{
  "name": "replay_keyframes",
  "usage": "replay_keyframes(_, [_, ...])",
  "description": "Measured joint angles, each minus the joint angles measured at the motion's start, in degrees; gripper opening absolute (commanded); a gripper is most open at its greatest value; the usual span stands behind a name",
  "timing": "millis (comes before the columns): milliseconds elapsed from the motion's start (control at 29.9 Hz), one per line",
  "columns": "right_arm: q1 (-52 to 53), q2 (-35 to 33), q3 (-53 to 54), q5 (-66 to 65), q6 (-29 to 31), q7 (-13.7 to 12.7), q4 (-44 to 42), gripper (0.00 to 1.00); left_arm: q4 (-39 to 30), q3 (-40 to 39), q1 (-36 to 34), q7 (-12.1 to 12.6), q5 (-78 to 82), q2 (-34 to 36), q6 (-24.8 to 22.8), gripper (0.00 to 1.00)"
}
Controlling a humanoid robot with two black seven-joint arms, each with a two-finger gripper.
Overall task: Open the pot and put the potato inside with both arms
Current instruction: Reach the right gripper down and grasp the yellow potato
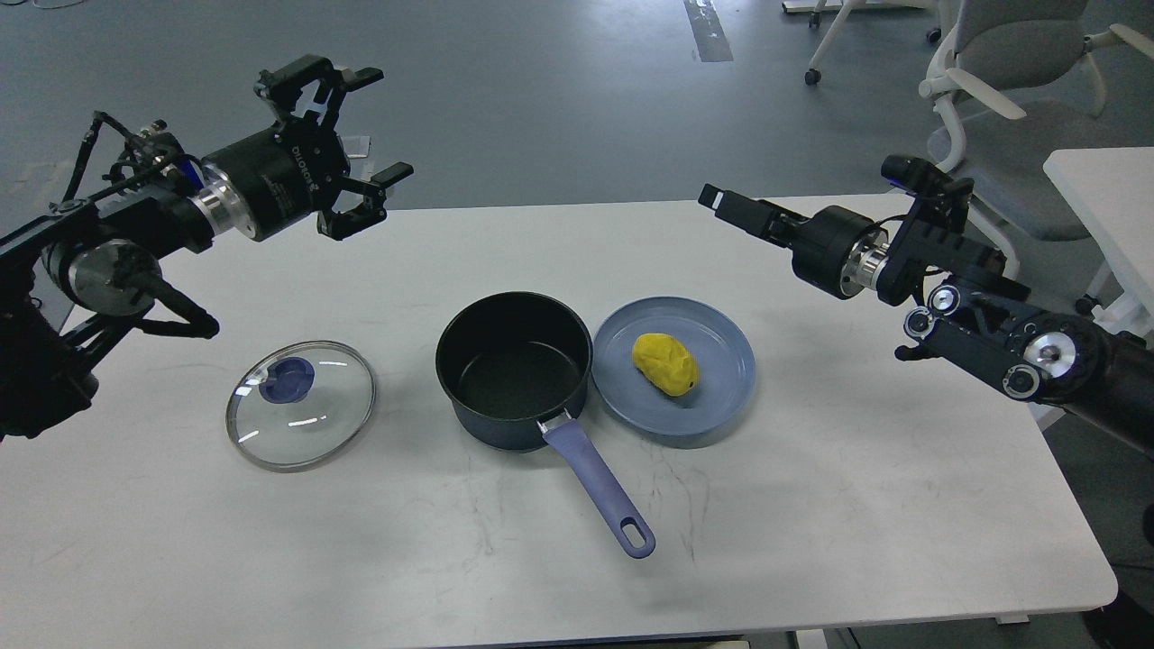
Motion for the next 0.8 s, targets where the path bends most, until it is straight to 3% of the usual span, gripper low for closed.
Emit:
replay_keyframes(468, [3.1,2.8,-17.5,-7.8,-0.8,0.7,2.5,0.98,-0.3,-2.4,3.3,-0.4,0.1,0.3,0.0,0.98])
replay_keyframes(802, [3.2,9.8,-21.5,-8.4,-0.8,0.6,-4.8,0.94,-0.3,-3.6,4.9,-0.6,0.1,1.1,0.0,0.98])
